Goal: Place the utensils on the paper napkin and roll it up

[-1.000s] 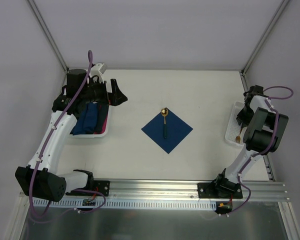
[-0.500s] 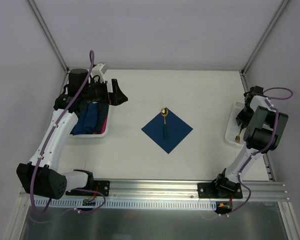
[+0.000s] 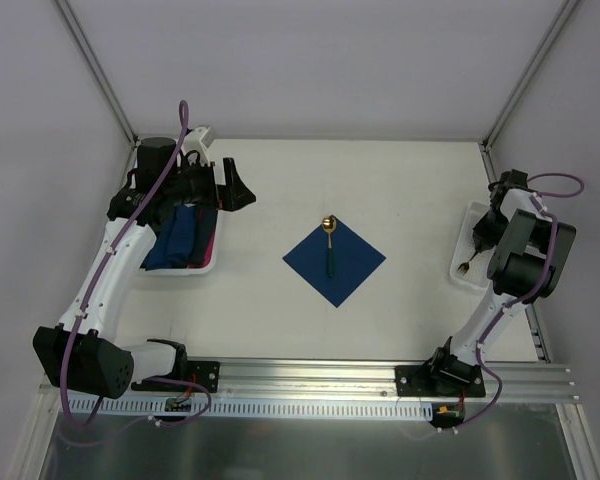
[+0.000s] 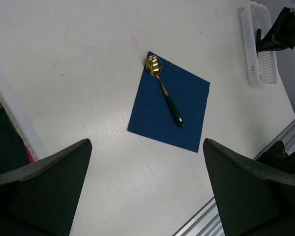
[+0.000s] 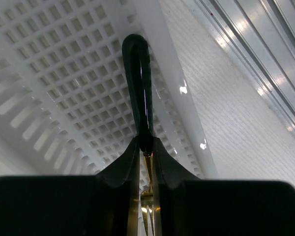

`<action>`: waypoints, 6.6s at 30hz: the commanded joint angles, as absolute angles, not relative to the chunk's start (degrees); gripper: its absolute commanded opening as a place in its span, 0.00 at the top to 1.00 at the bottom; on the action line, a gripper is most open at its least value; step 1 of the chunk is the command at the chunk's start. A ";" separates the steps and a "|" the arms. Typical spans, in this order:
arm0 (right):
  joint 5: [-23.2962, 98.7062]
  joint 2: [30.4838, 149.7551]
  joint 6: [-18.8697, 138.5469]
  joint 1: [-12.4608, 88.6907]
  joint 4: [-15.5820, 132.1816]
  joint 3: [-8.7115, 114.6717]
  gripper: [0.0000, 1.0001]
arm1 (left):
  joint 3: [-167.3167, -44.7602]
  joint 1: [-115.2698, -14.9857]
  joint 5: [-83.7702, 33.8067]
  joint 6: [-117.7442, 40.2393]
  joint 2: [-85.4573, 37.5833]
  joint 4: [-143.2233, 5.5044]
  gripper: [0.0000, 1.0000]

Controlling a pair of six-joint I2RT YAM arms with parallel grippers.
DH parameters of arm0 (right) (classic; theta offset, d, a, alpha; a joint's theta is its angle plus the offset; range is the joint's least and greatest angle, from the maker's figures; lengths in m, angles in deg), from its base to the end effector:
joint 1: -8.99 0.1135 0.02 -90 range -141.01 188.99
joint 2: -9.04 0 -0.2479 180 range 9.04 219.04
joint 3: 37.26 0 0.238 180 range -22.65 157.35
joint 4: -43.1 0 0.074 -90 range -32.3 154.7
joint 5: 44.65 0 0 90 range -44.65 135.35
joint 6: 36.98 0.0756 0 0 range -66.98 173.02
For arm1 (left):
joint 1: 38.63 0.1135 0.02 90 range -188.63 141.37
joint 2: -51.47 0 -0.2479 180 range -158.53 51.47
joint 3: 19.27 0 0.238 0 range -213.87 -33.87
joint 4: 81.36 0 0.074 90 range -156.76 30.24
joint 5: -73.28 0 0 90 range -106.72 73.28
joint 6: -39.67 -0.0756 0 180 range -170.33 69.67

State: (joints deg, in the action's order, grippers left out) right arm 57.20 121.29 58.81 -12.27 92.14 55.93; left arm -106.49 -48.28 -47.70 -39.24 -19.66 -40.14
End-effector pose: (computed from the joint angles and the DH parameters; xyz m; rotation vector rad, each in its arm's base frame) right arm 0.3616 -0.1573 0.1279 0.7017 2.6794 -0.3569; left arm 0.2835 -0.0877 0.3551 0.3263 1.9993 -0.7721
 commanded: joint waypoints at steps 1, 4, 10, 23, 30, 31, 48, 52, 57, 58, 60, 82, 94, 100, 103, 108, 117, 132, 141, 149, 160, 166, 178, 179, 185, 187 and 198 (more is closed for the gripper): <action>54.49 122.25 59.35 -12.63 91.45 56.54 0.99 | -108.75 -47.77 -47.48 -40.14 -18.93 -40.21 0.01; 53.52 119.71 59.00 -12.28 91.72 56.36 1.00 | -108.75 -47.68 -47.57 -40.31 -18.58 -40.30 0.01; 50.10 111.01 58.56 -11.31 92.33 55.48 1.00 | -109.28 -47.77 -49.67 -44.08 -17.79 -39.78 0.01; 20.78 87.27 66.71 -9.48 88.57 46.09 1.00 | -110.16 -48.90 -66.90 -78.92 -14.19 -38.72 0.01; 14.06 79.80 74.54 1.41 84.16 39.58 1.00 | -110.87 -63.20 -61.89 -91.89 -15.68 -33.71 0.05; 13.71 79.18 74.91 2.56 84.07 39.14 1.00 | -110.25 -64.98 -61.11 -93.82 -15.42 -33.62 0.06; 10.27 68.54 111.81 28.92 49.28 19.97 1.00 | -77.83 -78.60 -67.10 -126.86 4.35 -68.19 0.36; 10.89 68.98 116.21 33.50 45.23 20.41 1.00 | -72.64 -81.60 -65.41 -133.38 5.33 -77.88 0.40; 10.81 70.47 120.52 39.38 39.17 19.53 1.00 | -68.59 -83.36 -64.98 -138.66 5.15 -85.73 0.41; 10.72 70.56 121.31 39.83 38.29 19.36 1.00 | -68.76 -83.54 -64.80 -138.58 5.06 -86.09 0.42; 10.10 70.82 122.28 40.71 36.10 19.01 1.00 | -68.50 -83.63 -64.71 -139.27 5.15 -86.70 0.43; 8.52 74.43 126.68 47.48 27.91 20.50 1.00 | -69.11 -83.72 -69.72 -145.87 4.62 -81.87 0.55; 9.14 73.46 127.29 48.10 27.64 20.15 1.00 | -69.38 -83.72 -67.96 -147.54 4.18 -78.45 0.55; 9.84 73.64 126.94 49.76 28.35 19.71 1.00 | -70.34 -83.72 -67.26 -147.19 3.31 -78.53 0.63; 10.36 74.34 126.68 51.26 28.44 19.97 1.00 | -70.78 -83.72 -66.82 -146.93 3.04 -78.62 0.72; 10.72 74.96 126.15 51.70 28.44 19.53 0.99 | -72.28 -83.72 -66.82 -140.36 3.57 -78.71 1.00; -0.77 68.65 117.46 30.90 31.41 21.10 0.37 | -87.72 -83.98 -58.58 -94.04 5.42 -75.29 1.00; -3.00 59.23 95.03 23.66 43.74 28.50 0.45 | -88.99 -62.36 -73.42 17.15 -10.14 -109.72 1.00; 10.62 59.92 89.24 41.85 50.49 31.04 0.50 | -80.11 -62.45 -68.23 25.86 -9.97 -121.15 1.00; 16.34 66.78 94.42 51.87 40.84 31.66 0.55 | -77.81 -62.36 -66.12 26.31 -8.21 -123.27 1.00; 20.30 71.09 96.18 57.50 31.78 31.84 0.52 | -76.94 -62.10 -64.27 27.80 -7.51 -122.83 1.00; 20.91 71.09 96.26 57.94 28.61 31.14 0.52 | -77.55 -61.22 -63.39 29.65 -7.77 -122.30 1.00; 19.42 73.72 99.69 57.94 21.77 28.94 0.55 | -78.08 -61.22 -63.04 30.62 -8.21 -122.30 1.00; 19.16 73.81 99.95 58.03 21.58 28.94 0.56 | -78.17 -61.30 -63.04 30.53 -8.21 -122.48 1.00; 18.80 74.34 100.57 57.94 20.70 29.20 0.64 | -78.17 -61.22 -62.95 30.53 -8.21 -122.48 1.00; 18.54 74.34 100.66 58.03 20.70 29.20 0.67 | -78.17 -61.22 -62.95 30.53 -8.29 -122.30 1.00; 17.75 75.22 100.75 58.73 20.61 29.29 0.65 | -78.69 -61.04 -62.86 30.79 -8.65 -122.13 1.00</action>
